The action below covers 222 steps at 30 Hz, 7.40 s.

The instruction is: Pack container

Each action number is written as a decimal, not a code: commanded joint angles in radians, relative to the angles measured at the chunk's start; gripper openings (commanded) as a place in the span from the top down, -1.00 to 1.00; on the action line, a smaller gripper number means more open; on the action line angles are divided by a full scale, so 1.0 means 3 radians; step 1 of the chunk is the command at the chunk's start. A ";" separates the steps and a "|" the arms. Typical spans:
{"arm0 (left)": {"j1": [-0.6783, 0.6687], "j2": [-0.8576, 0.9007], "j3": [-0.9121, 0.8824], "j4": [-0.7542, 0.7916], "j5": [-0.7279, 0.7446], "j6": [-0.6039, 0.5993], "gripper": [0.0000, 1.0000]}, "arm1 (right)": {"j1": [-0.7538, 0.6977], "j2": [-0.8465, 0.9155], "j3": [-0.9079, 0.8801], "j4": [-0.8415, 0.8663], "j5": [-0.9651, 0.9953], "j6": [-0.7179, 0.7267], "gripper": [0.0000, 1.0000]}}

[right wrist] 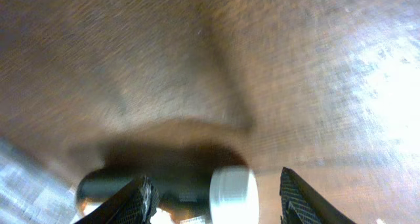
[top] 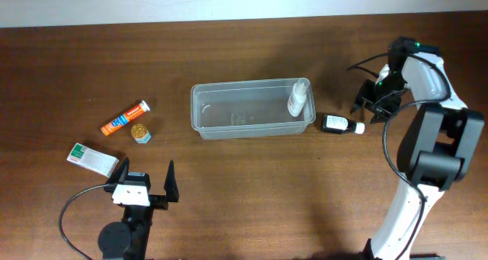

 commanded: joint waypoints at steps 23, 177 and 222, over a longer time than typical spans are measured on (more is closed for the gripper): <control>0.0020 -0.0022 -0.0027 0.0006 0.0047 0.0062 -0.99 | 0.0467 -0.0479 -0.0131 -0.0384 0.0975 0.2349 -0.11; 0.0020 -0.0019 -0.0027 0.0006 0.0047 0.0062 -0.99 | 0.1949 -0.1799 -0.1104 0.2052 -0.0062 -0.1657 0.73; 0.0020 -0.0019 -0.0027 0.0006 0.0047 0.0062 -0.99 | 0.1994 -0.1294 -0.1381 0.2504 0.0984 -0.0418 0.71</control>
